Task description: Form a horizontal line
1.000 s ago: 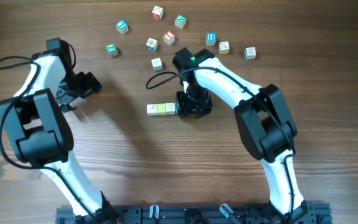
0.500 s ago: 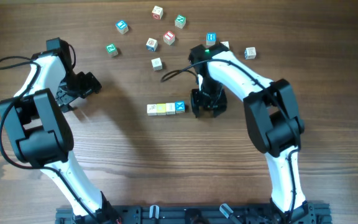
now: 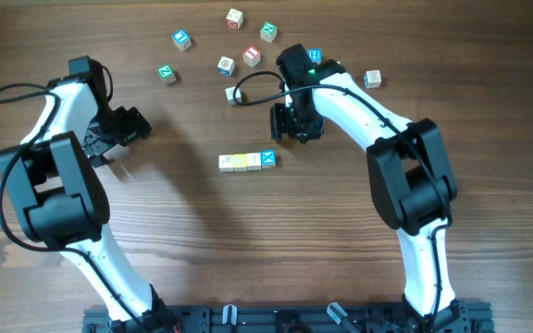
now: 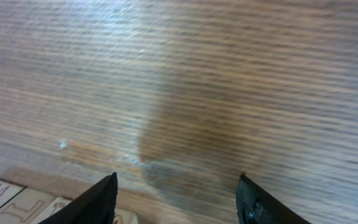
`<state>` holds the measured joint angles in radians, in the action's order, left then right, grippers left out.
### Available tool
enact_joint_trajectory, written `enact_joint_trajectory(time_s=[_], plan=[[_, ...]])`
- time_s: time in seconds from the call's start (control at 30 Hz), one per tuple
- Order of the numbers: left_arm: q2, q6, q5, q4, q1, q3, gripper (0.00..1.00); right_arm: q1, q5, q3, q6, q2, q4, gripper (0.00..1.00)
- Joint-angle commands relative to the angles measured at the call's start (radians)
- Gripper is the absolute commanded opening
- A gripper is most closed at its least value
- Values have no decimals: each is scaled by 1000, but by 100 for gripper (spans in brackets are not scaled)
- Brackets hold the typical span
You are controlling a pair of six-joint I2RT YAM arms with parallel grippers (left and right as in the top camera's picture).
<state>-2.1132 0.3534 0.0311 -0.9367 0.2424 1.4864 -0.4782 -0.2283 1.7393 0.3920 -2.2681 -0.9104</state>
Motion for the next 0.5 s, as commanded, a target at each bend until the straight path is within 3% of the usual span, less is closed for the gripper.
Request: enact_joint_trajectory(time_s=[0.0, 0.47], plan=[[-17, -1, 1, 3, 1, 12, 100, -34, -35, -15, 4, -40, -3, 62], [-17, -1, 1, 3, 1, 12, 100, -42, 17, -15, 11, -40, -49, 63]])
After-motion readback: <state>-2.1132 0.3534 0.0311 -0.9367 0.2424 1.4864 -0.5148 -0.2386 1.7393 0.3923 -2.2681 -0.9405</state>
